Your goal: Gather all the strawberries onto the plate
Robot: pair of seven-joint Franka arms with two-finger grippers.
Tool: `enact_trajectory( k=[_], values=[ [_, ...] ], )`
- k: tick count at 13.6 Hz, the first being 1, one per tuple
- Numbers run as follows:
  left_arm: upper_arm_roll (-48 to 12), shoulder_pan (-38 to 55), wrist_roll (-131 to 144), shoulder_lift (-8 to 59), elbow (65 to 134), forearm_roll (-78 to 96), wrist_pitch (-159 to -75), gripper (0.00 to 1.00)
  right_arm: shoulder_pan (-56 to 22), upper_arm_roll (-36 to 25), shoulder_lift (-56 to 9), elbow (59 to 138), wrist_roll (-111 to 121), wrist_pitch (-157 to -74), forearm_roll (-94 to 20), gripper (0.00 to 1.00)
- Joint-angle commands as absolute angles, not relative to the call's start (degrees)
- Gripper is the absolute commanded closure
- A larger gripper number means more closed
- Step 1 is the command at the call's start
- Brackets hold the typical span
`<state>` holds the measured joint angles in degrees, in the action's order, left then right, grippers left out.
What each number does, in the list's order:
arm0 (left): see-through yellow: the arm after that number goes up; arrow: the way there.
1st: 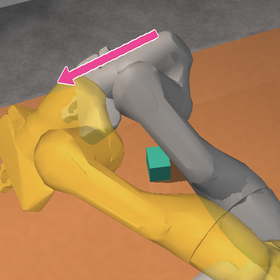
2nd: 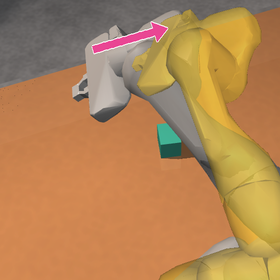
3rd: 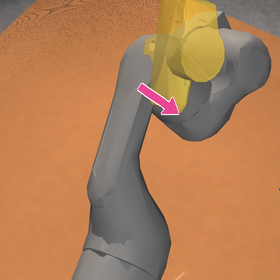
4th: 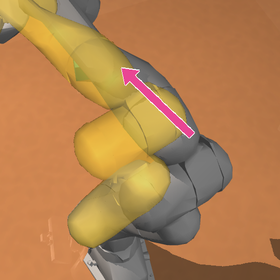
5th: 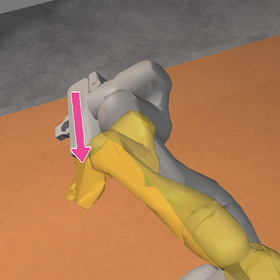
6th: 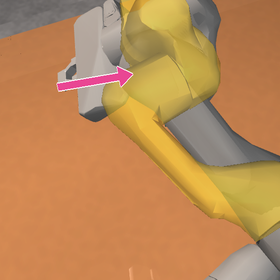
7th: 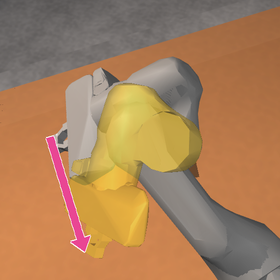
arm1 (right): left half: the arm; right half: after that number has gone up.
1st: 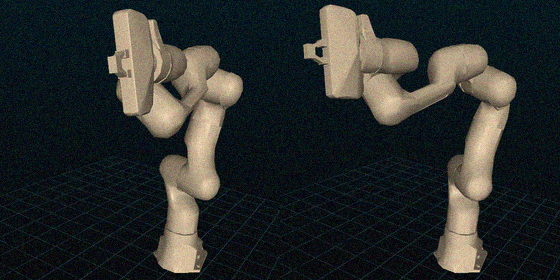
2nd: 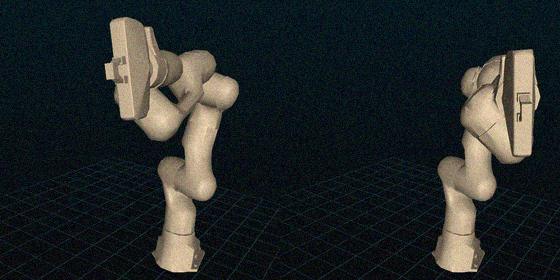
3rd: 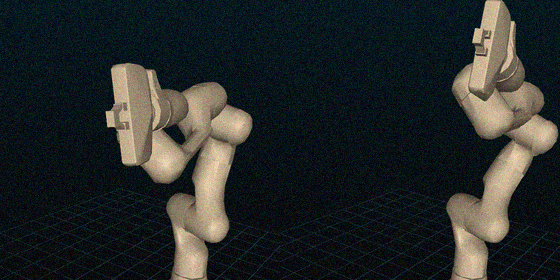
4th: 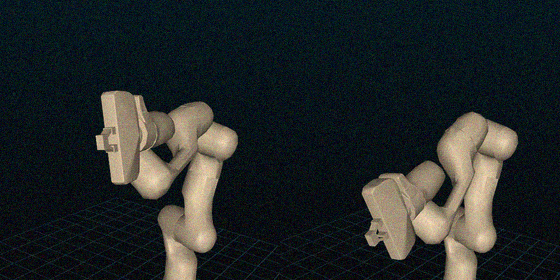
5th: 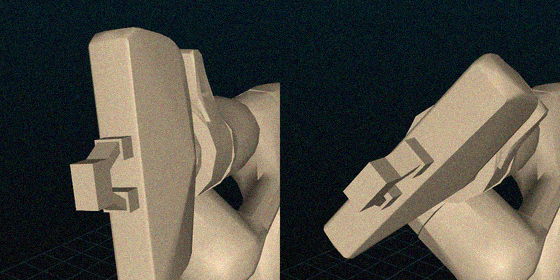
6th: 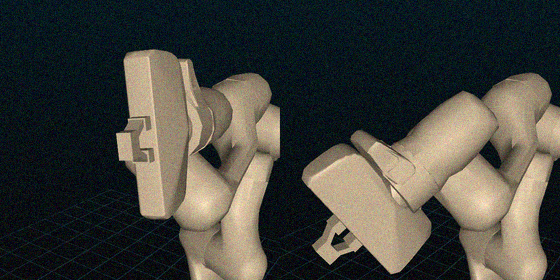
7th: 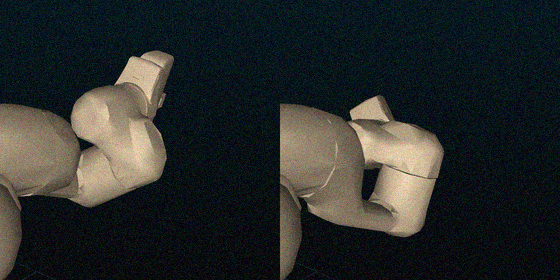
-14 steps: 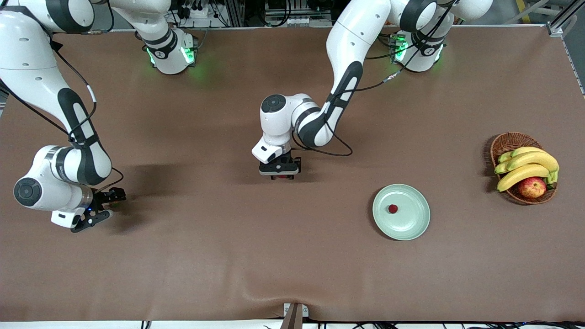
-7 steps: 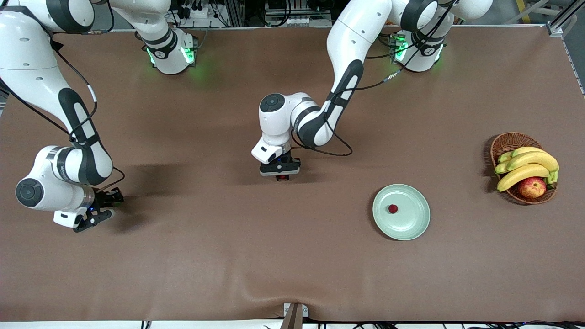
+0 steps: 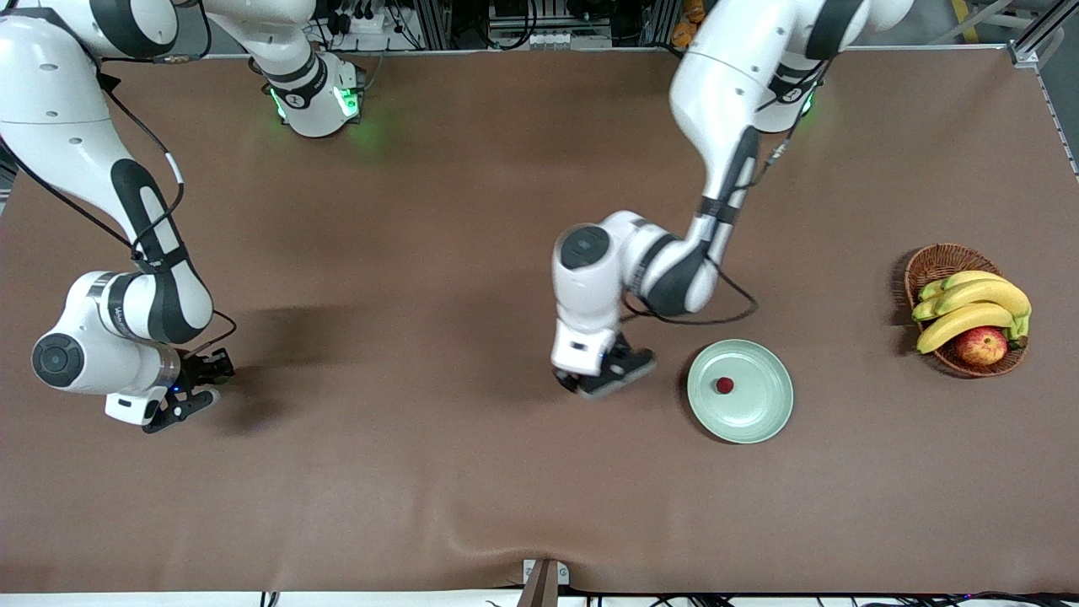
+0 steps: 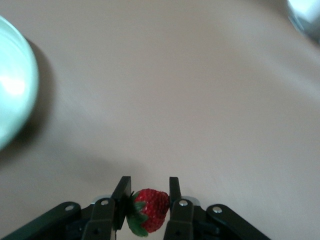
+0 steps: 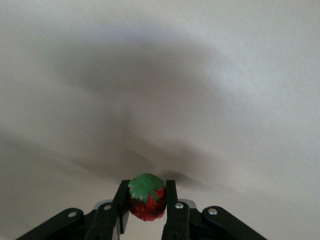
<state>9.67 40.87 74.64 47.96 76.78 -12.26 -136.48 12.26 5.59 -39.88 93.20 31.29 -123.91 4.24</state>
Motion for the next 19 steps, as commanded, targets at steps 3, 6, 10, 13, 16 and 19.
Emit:
enact_trajectory(
  k=[3, 6, 10, 13, 16, 19],
  values=[
    [11.2, 33.5, 76.2, 45.8, 77.3, -11.8, -133.0, 1.0, 1.6, 5.6, -34.3, 93.3, 13.2, -117.3, -1.4, 0.95],
    [11.6, 27.6, 75.7, 44.6, 77.4, -11.8, -132.5, 1.0, -6.2, 5.6, -33.6, 93.4, -0.4, -114.6, -8.6, 0.95],
    [11.1, 21.3, 74.4, 44.1, 78.8, -11.4, -127.6, 1.0, -14.3, 5.5, -35.1, 93.6, -6.6, -116.8, -19.0, 0.95],
    [8.0, 20.1, 74.4, 43.9, 82.6, -10.9, -127.5, 1.0, -20.2, 5.5, -35.9, 93.7, -14.8, -120.1, -19.4, 0.95],
    [5.2, 20.3, 74.4, 43.9, 85.2, -10.6, -127.5, 1.0, -25.7, 5.5, -37.6, 93.5, -23.5, -127.6, -19.7, 0.94],
    [5.2, 20.2, 74.3, 44.0, 85.5, -10.7, -127.5, 0.47, -29.6, 5.5, -39.5, 93.6, -27.2, -134.4, -29.0, 0.75]
  ],
)
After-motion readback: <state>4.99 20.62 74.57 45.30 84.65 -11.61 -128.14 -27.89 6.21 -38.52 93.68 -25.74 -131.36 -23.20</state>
